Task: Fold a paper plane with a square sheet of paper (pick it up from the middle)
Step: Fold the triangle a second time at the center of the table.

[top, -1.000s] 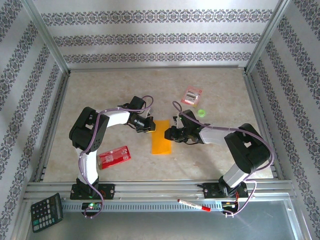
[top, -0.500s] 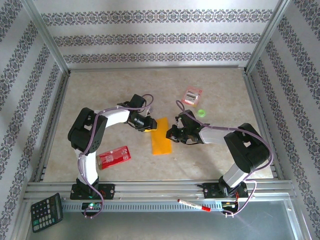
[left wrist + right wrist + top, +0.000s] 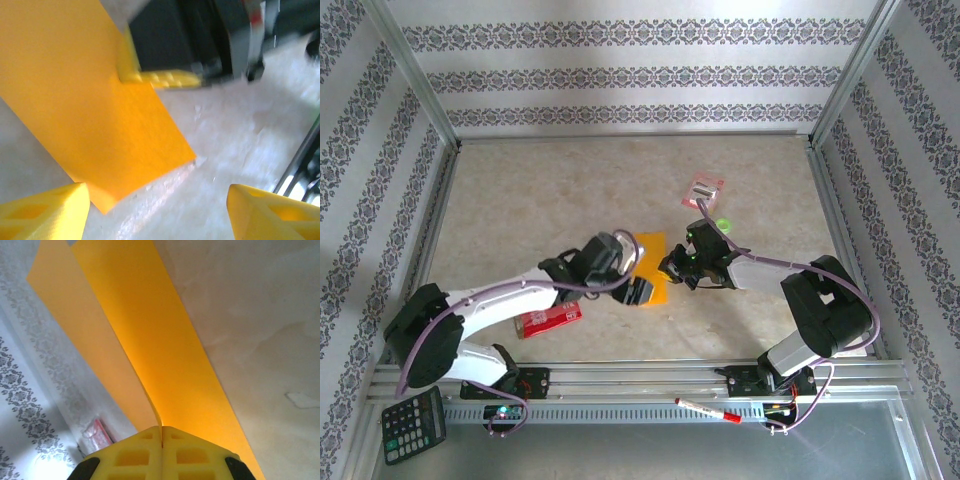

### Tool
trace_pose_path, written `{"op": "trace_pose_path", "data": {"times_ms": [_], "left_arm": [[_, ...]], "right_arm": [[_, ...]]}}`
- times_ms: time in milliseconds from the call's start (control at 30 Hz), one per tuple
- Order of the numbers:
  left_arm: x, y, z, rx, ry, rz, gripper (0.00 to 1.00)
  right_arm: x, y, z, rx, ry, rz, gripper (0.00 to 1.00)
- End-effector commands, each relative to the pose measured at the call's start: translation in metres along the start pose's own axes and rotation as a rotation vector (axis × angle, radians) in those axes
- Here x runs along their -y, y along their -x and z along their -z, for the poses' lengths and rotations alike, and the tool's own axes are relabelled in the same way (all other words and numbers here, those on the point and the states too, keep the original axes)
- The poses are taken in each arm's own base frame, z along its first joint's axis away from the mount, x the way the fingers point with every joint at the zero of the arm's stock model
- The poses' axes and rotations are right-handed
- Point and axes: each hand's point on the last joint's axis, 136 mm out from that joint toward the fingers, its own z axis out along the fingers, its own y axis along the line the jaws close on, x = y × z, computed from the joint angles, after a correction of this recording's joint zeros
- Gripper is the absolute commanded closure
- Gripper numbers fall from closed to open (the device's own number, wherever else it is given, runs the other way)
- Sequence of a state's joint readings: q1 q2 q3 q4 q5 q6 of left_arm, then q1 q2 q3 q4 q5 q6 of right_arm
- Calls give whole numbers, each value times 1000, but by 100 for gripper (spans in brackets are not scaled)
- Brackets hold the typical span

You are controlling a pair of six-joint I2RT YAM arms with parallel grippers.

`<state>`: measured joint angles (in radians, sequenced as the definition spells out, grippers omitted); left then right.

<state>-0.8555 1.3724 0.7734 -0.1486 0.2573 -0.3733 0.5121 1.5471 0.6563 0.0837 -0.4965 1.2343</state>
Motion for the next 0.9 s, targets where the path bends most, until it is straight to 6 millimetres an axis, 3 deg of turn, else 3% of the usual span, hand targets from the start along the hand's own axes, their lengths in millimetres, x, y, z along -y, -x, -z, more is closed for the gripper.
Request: {"op": "trace_pose_path", "data": {"times_ms": [0,200,500,667,867], "left_arm": [[1,4,2,82,143,-174,28],[9,-4,-15,68,214,-293,28],[14,0,-44,42,247,-387,32],[12,3,-45,49,268,-391,51],[10,3,-44,51,271,-392,86]], "right_arm": [[-8,-1,5,-17,29,-67,100],[-9,-1,2,-28,29,-79,100],[-5,-2,1,-26,23,-80,100],[-2,-2,-1,-29,15,-83,100],[1,-1,-4,-32,7,-82,100]]}}
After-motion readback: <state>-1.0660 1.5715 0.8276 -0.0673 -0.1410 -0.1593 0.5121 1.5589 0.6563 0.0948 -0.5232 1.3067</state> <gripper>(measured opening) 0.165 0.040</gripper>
